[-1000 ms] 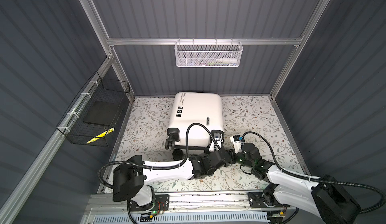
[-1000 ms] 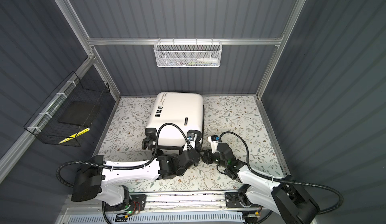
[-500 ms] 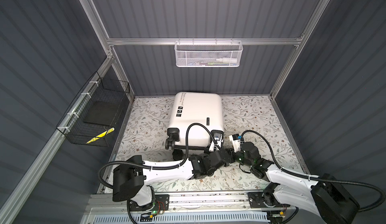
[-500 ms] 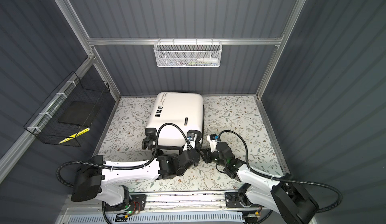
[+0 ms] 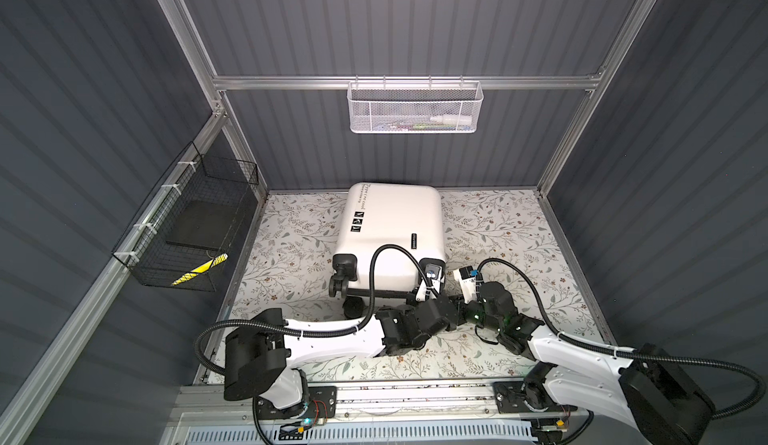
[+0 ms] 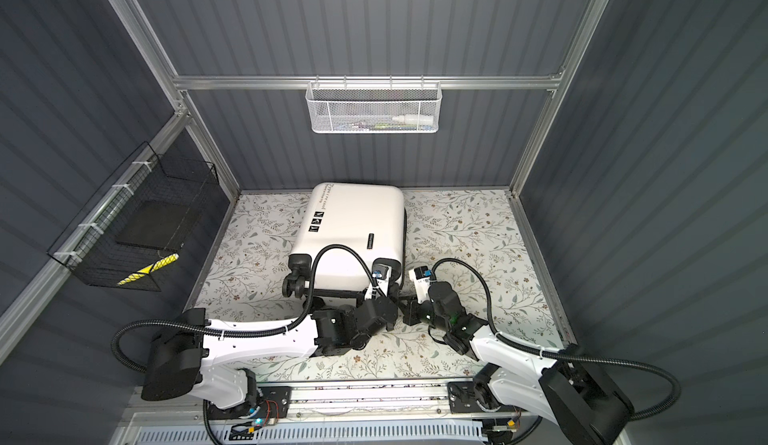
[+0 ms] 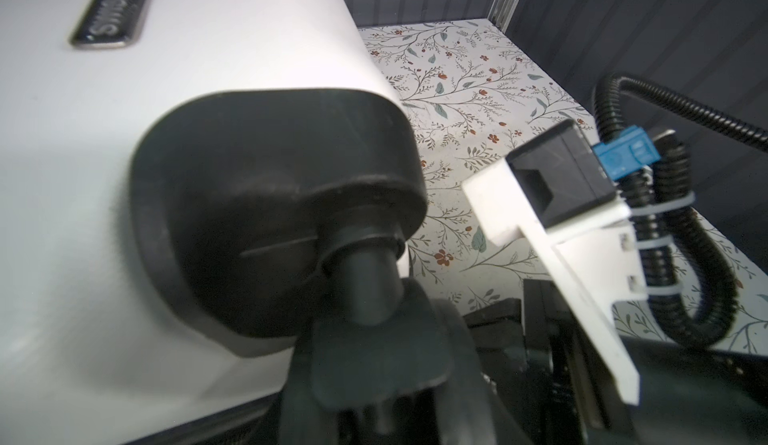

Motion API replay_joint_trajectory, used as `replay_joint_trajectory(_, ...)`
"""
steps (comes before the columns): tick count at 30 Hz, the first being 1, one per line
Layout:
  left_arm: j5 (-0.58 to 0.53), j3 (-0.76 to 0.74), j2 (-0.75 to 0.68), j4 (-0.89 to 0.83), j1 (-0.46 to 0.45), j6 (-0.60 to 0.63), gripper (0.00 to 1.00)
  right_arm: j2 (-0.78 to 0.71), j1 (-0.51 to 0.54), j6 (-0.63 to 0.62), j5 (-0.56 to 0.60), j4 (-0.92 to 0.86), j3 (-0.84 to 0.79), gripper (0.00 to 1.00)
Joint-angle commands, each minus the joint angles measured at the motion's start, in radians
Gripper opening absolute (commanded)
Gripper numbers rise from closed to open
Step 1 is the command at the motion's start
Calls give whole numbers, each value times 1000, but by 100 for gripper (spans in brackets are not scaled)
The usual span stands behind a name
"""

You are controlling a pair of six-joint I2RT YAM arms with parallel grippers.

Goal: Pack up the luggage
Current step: 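Close the right gripper on the metal zipper pull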

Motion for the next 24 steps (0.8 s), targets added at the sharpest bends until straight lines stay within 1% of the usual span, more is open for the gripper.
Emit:
replay_joint_trajectory(1,90,34,-37,95,-9,64,0,-13,-6,-1,38,-6,18,0)
replay_joint_trajectory(5,95,31,-37,98,-9,65,0,-23,-7,3,67,-28,20,0)
replay_joint_trajectory(10,123,19,-42,108,-8,77,0,-22,-13,33,158,-58,30,0)
replay_joint_trajectory(12,141,12,-48,113,-8,82,0,-12,-25,47,176,-63,41,0)
replay_joint_trajectory(18,192,-6,-63,121,-13,88,0,21,-72,88,194,-57,81,0)
replay_joint_trajectory(19,201,-10,-65,121,-15,88,0,48,-78,93,194,-54,87,0)
replay_joint_trajectory(24,246,-20,-65,130,-35,87,0,78,-131,118,198,-38,106,0)
